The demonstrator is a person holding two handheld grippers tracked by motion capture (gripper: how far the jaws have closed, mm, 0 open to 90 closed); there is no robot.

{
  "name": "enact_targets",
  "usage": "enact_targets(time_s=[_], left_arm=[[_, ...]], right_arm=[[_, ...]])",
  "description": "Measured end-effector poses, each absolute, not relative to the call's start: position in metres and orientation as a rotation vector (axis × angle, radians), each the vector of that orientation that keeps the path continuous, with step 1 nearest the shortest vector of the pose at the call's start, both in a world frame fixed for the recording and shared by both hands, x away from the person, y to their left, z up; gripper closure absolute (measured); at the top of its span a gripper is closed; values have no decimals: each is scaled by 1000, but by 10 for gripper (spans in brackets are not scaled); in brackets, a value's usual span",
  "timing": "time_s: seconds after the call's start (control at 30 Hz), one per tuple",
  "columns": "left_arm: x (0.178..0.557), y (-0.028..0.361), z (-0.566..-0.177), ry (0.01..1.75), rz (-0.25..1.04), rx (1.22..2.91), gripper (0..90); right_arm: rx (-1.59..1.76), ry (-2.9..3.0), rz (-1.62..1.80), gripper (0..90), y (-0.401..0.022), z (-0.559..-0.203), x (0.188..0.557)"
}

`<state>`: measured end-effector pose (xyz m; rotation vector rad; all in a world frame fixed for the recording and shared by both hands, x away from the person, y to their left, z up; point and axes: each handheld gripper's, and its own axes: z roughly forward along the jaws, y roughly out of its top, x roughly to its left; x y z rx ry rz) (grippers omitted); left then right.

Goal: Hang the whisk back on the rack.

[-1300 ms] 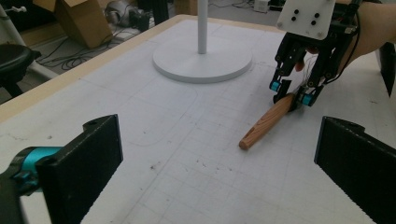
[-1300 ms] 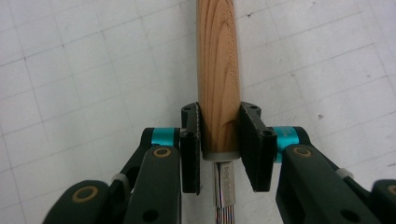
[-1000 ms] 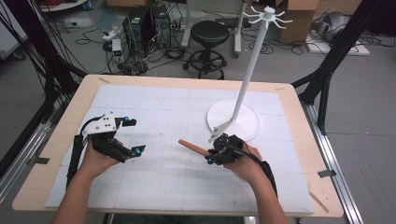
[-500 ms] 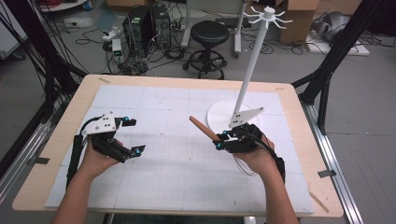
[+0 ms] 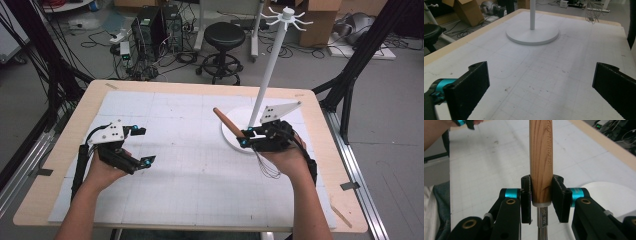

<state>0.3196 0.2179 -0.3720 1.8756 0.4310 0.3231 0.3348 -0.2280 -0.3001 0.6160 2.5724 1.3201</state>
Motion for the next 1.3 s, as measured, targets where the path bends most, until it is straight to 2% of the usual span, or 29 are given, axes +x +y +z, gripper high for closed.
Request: enact_targets(time_s=[0.67, 0.93, 1.3], left_arm=[[321, 218, -374, 436, 319, 1885, 16], [321, 218, -374, 436, 322, 1881, 16], [323, 219, -376, 444, 315, 1885, 16]], right_arm=[[722, 2317, 1421, 713, -295, -243, 334], [755, 2253, 1402, 713, -309, -223, 332], [872, 2143, 1426, 713, -329, -216, 341]])
